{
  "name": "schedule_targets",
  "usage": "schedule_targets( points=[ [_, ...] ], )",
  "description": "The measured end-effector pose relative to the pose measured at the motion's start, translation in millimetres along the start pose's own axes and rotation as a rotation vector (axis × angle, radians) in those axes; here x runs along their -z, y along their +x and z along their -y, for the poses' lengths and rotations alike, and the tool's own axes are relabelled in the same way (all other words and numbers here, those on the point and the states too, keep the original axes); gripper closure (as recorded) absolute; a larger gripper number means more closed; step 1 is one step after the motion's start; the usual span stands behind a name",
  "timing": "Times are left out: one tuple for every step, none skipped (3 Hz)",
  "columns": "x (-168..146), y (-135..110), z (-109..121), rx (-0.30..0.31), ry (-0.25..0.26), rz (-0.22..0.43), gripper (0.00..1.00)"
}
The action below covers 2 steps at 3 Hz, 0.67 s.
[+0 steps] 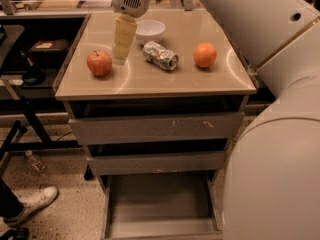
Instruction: Place apple into bottom drawer
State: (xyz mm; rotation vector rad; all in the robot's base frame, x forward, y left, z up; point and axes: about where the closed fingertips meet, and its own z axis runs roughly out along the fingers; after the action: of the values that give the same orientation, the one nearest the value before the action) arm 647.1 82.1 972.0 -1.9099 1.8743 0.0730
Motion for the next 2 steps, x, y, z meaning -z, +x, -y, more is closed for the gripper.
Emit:
schedule_targets(
  points=[
    [-32, -14, 20, 0.002, -0.028, 0.051, 0.00],
    [-88, -28, 55, -0.024, -0.091, 0.105, 0.00]
  ],
)
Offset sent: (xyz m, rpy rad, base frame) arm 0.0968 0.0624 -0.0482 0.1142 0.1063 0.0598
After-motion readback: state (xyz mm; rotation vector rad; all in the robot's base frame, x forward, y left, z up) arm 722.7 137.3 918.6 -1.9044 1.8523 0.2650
